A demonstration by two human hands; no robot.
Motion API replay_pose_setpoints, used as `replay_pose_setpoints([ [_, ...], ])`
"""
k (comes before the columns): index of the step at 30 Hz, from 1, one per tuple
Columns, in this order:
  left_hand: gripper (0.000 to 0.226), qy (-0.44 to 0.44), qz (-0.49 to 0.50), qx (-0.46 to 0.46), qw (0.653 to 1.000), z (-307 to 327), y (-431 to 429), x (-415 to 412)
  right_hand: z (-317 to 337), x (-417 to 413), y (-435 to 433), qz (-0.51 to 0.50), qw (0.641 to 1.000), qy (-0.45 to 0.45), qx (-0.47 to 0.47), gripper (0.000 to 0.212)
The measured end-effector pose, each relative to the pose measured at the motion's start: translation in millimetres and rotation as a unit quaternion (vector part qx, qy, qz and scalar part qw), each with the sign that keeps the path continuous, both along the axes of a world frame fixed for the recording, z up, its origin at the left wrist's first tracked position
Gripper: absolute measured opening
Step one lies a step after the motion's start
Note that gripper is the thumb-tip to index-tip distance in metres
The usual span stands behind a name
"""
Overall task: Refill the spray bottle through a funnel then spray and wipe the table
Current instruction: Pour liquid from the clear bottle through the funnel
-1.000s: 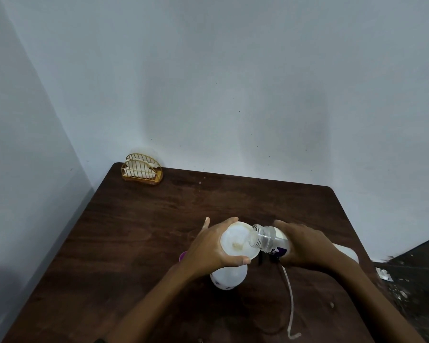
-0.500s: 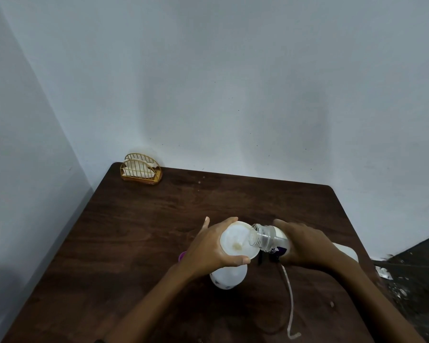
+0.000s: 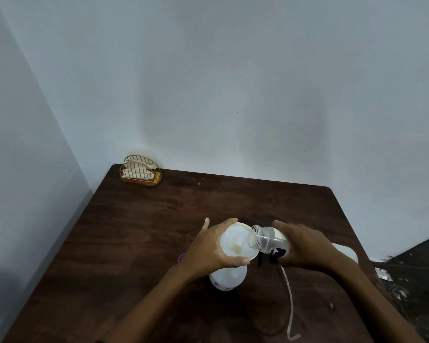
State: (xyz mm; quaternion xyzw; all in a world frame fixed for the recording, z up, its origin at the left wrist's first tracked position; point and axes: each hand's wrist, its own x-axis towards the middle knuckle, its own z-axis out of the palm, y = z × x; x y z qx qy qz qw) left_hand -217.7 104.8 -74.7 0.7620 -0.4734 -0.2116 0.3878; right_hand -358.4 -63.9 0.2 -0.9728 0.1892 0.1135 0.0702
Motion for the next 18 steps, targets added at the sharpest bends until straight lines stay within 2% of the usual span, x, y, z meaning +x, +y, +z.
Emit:
replay_pose_setpoints([
  [18, 0.082, 0.0, -0.001, -0.005, 1.0, -0.2, -0.6, -0.7, -0.8, -0.1, -0.9, 0.006, 1.0, -0.004, -0.002, 0.044],
])
